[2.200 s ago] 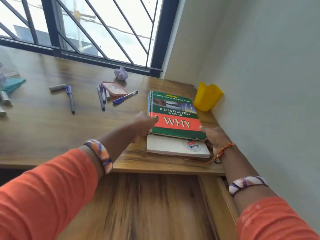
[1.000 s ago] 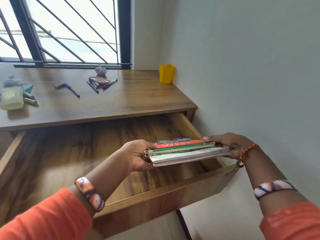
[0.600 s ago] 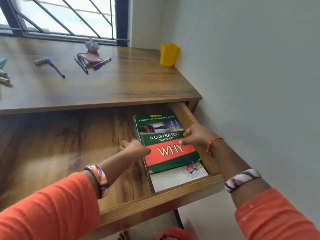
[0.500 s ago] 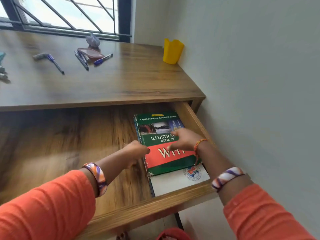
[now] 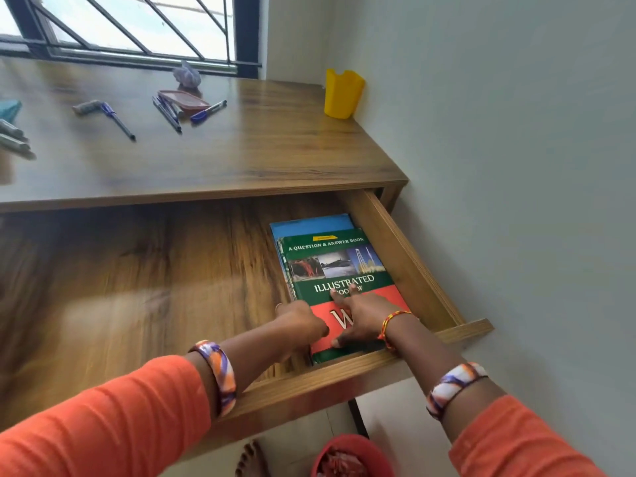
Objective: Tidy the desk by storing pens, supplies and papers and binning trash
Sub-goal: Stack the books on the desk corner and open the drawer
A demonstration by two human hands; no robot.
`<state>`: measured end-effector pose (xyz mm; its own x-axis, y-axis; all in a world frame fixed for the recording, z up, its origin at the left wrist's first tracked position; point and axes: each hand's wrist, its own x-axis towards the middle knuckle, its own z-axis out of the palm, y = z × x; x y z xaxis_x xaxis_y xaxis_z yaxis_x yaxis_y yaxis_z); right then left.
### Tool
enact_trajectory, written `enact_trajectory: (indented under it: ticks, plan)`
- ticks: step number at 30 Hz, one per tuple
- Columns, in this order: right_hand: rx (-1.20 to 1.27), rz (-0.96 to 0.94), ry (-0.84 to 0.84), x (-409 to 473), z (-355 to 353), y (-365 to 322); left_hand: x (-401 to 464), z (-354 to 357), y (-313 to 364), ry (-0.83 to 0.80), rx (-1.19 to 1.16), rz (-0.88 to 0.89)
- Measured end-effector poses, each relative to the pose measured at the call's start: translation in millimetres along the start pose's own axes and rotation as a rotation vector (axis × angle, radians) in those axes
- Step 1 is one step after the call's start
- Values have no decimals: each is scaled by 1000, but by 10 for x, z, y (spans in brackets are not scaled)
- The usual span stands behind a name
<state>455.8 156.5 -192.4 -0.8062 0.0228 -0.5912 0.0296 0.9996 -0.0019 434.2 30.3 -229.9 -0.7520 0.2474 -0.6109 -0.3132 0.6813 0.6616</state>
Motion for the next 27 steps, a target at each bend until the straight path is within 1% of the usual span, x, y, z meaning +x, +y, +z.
enact_trajectory:
  ticks: [2,4,5,6,7,8,9,11,12,13,15,16,18,21,23,27]
  plan:
    - [19,24,-3,-67,10,-42,-132,-10,2,-74,-45,38]
    - [70,51,-8,-153,-23,-91,-302,-106,6,-198,-151,56]
    - [103,53,5,-209,-44,-118,-413,-171,-4,-265,-165,65]
    - [142,31,19,-265,-58,-143,-537,-239,-28,-328,-135,79]
    - [197,4,26,-329,-51,-176,-654,-316,-64,-381,-55,105]
    - [240,-23,43,-413,-28,-225,-776,-394,-107,-408,97,146]
    - [281,-53,83,-510,10,-290,-901,-468,-162,-397,306,197]
    - [320,-144,252,-683,141,-460,-1126,-589,-298,-283,722,252]
    - [300,-223,352,-763,220,-571,-1193,-617,-378,-223,837,246]
    - [259,-306,439,-834,299,-694,-1238,-629,-460,-164,896,242]
    - [106,-423,554,-910,413,-924,-1296,-613,-583,-28,922,243]
    - [48,-453,575,-927,426,-1001,-1314,-595,-621,38,930,246]
    - [46,-475,564,-896,398,-1024,-1299,-576,-652,121,942,276]
    - [2,-531,526,-832,352,-946,-1267,-576,-613,146,940,310]
    - [-61,-526,543,-770,341,-956,-1216,-599,-594,168,923,309]
    - [-79,-385,549,-618,211,-1055,-1061,-733,-535,225,908,325]
